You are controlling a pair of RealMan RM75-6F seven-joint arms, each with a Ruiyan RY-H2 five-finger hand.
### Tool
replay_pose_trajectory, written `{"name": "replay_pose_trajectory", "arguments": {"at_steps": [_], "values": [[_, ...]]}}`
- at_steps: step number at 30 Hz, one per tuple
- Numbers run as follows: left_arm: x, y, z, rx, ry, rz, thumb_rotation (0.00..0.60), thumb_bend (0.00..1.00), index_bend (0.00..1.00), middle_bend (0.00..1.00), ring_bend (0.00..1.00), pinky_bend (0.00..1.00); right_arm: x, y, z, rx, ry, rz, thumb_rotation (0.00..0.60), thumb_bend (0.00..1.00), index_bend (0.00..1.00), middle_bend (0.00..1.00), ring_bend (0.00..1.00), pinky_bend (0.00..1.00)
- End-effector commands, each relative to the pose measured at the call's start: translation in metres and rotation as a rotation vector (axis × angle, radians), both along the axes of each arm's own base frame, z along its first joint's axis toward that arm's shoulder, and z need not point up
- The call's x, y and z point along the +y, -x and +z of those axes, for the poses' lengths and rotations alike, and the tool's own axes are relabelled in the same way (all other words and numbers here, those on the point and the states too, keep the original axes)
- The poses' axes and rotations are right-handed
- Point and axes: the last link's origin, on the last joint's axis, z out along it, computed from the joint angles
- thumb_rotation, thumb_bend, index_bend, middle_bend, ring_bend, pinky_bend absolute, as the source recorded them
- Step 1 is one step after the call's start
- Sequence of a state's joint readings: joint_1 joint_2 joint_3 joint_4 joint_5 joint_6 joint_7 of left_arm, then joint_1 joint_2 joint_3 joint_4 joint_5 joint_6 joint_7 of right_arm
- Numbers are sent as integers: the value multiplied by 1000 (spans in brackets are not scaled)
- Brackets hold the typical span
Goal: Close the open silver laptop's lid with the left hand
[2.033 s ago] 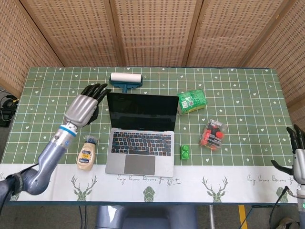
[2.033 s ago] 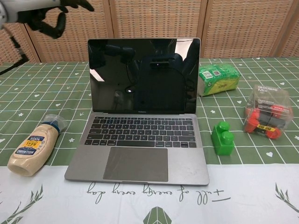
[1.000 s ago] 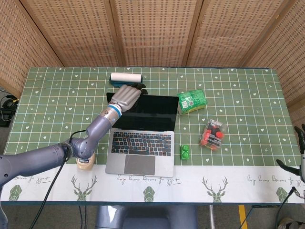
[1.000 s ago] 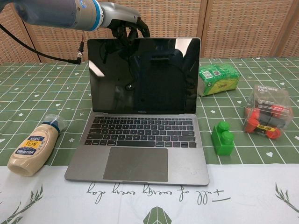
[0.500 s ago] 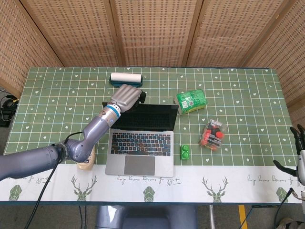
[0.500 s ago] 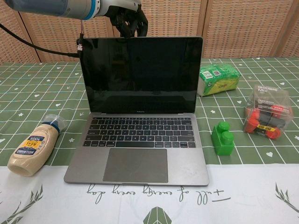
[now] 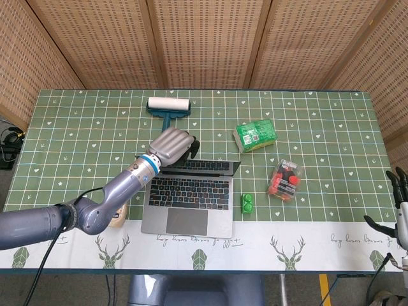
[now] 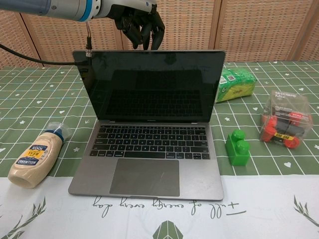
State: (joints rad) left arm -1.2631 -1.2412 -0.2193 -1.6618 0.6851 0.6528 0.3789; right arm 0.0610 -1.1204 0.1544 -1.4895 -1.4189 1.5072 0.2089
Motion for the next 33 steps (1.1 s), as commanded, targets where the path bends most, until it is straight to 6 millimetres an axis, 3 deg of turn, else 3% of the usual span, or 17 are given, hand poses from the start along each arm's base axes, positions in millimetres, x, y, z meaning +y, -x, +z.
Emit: {"name": "replay_pose_trajectory", "arguments": {"at_steps": [1, 15, 20, 33], "values": [[-14, 5, -1, 9, 21, -23, 600, 1000, 527, 412, 370, 393, 1, -2, 0, 2, -2, 11, 600, 43, 0, 0, 0, 0], [-70, 26, -22, 17, 156, -71, 600, 1000, 527, 412, 370, 393, 7, -9, -1, 1, -7, 38, 600, 44, 0, 0, 0, 0], [-88, 37, -39, 34, 220, -74, 600, 1000, 526, 412, 370, 393, 10, -11, -1, 2, -9, 48, 600, 44, 0, 0, 0, 0], [-106, 66, -85, 83, 296, -41, 600, 1000, 508, 409, 370, 393, 11, -12, 1, -5, -11, 51, 600, 44, 0, 0, 0, 0]]}}
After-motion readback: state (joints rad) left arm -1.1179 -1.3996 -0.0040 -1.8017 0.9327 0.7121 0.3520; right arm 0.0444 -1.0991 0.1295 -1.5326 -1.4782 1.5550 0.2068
